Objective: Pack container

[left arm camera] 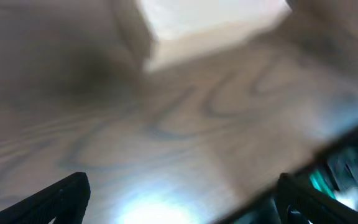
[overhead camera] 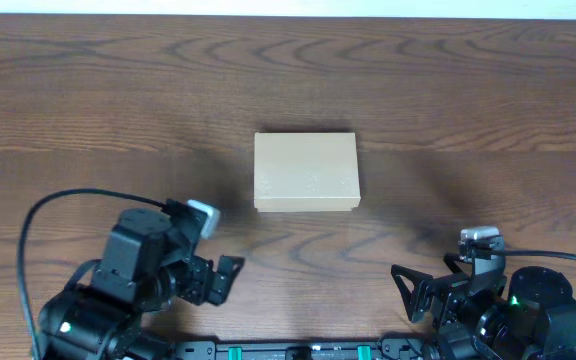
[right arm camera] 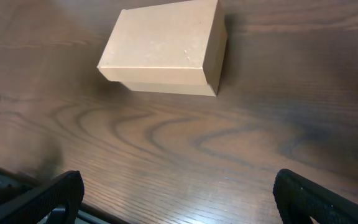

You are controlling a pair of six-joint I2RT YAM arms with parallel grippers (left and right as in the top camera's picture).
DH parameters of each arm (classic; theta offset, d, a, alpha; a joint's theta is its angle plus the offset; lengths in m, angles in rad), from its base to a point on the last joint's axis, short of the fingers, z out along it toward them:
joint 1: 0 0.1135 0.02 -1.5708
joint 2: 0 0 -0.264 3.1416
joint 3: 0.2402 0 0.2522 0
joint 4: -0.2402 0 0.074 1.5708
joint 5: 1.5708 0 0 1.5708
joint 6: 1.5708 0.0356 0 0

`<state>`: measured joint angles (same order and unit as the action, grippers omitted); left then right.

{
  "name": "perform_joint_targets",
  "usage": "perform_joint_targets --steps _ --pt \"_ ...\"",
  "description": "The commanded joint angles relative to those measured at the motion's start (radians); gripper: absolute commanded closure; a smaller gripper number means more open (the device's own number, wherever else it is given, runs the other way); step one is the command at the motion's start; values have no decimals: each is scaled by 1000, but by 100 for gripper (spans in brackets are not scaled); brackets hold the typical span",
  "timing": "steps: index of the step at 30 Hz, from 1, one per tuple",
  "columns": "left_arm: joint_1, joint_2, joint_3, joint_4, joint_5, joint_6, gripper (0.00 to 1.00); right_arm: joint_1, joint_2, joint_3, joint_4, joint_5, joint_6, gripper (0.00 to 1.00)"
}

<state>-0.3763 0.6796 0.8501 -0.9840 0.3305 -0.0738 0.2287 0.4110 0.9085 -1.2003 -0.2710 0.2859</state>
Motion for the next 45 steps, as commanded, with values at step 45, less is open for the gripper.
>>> perform_joint_targets --steps 45 --pt "356 -675 -726 555 -95 -103 5 8 -7 -3 -2 10 16 1"
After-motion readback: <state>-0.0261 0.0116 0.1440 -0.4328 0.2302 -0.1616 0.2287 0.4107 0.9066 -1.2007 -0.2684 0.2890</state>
